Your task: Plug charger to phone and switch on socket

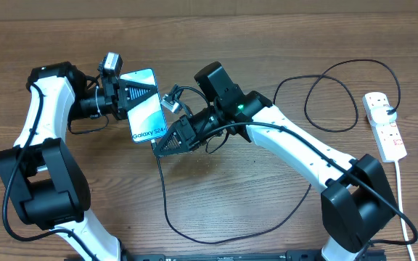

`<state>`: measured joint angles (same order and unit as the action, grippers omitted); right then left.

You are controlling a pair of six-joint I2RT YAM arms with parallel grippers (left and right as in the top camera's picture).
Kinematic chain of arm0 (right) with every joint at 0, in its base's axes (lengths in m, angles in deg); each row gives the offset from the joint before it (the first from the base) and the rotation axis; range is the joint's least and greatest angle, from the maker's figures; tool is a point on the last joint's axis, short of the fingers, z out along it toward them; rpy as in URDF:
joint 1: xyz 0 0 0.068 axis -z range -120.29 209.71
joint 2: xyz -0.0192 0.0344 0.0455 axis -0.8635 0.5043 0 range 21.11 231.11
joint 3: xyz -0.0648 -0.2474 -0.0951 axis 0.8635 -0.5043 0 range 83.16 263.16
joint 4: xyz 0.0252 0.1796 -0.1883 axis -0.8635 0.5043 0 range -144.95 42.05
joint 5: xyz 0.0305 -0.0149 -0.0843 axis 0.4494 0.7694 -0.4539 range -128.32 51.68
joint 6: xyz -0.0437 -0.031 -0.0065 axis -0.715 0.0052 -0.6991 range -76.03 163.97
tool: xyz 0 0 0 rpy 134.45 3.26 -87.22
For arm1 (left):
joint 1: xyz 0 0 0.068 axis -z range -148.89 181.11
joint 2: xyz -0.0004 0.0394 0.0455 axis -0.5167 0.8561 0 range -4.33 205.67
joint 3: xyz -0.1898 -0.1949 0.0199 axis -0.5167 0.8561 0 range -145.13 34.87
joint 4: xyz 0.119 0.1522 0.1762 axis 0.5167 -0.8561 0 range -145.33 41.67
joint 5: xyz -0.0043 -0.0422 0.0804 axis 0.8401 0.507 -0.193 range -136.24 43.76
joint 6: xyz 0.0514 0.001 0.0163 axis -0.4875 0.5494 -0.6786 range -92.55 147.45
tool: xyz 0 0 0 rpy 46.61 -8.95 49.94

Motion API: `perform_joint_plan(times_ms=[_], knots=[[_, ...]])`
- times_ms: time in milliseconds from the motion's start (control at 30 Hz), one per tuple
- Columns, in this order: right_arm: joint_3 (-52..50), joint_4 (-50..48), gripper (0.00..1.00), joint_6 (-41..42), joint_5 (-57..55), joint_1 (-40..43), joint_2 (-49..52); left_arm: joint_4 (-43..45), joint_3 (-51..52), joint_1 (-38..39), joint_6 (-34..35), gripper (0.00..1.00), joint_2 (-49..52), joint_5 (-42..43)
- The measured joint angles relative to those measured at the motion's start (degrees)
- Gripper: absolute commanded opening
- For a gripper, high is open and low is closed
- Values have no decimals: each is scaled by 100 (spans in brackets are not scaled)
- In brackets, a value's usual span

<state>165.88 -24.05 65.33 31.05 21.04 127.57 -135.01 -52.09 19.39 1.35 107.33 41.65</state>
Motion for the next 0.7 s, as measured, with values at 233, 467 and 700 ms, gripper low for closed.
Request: perform_joint_plan(times_ms=[233,467,700], knots=[[0,-13,4,149,-39,-4,0,52,0,0,0,4,0,0],[0,-260,4,511,-26,-9,0,66,0,-31,2,4,0,74],[0,-391,4,748,-13,-15,0,72,0,-55,2,4,0,138]])
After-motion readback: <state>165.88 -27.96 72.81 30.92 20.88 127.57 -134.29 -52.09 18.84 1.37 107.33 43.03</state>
